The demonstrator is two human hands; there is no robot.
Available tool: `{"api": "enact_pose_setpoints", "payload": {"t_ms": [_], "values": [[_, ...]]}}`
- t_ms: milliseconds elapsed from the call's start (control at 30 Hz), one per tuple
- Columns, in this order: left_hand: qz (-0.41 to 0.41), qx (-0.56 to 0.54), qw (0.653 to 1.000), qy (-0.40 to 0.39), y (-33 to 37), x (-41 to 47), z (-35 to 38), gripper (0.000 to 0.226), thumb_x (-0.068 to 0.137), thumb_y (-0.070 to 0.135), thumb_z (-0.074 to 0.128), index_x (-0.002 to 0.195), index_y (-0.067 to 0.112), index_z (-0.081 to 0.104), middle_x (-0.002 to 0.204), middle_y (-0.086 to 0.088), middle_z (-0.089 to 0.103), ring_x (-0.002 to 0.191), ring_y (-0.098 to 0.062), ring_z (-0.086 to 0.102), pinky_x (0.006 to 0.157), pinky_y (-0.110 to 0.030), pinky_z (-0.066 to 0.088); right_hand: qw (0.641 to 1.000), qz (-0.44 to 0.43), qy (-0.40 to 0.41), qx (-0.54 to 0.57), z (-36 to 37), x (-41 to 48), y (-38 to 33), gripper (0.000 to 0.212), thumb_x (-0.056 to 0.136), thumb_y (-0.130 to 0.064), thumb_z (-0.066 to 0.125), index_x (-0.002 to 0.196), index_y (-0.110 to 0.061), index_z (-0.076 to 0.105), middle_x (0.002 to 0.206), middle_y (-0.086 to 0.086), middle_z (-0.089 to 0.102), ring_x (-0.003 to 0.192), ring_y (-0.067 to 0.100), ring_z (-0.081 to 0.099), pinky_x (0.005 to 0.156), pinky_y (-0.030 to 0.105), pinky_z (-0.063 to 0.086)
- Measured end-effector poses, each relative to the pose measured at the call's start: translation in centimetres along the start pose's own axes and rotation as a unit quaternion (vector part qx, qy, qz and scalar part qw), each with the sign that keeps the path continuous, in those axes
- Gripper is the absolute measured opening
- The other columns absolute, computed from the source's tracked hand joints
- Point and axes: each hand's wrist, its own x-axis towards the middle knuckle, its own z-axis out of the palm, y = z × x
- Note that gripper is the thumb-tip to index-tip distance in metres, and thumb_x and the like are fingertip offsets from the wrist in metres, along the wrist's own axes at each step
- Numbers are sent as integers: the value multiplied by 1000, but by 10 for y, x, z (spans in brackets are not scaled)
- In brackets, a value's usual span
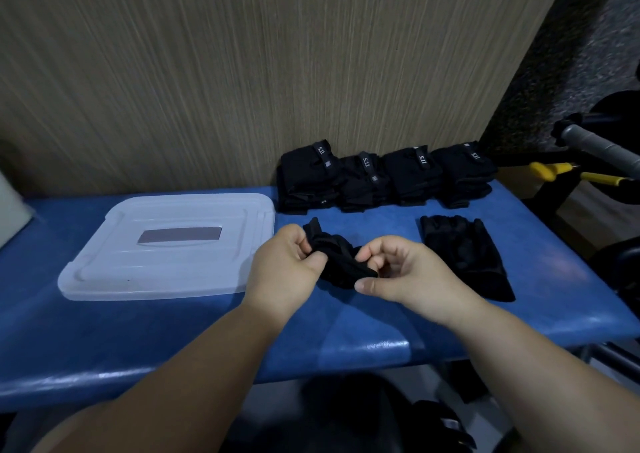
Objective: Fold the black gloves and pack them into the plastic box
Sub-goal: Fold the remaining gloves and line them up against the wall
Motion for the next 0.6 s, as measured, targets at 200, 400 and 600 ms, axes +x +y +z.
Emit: {"api": "enact_pose_setpoints", "payload": {"t_ms": [200, 400, 600], "values": [[-14, -20, 1000, -14, 6, -3, 0, 14, 84, 19, 58, 77, 18, 45, 75, -11, 70, 74, -28, 67, 70, -49, 55, 997, -31, 40, -56, -1, -1, 1, 29, 72, -6, 81, 86, -25, 63, 65, -12, 57, 57, 6, 50, 62, 26, 46], [10, -17, 999, -43, 10, -14, 5, 14, 90, 22, 56, 85, 18, 44, 66, 2, 71, 64, 2, 66, 71, -44, 56, 947, -90, 209, -229, 0, -1, -1, 21, 82, -9, 62, 90, -26, 51, 50, -6, 44, 51, 15, 46, 51, 25, 40], [27, -6, 996, -88, 13, -18, 6, 14, 91, 28, 57, 92, 28, 43, 73, -5, 68, 69, -22, 64, 67, -41, 53, 955, -29, 154, -252, 2, -3, -3, 20, 92, -17, 46, 107, -27, 39, 60, 7, 62, 58, 26, 61, 58, 47, 51]]}}
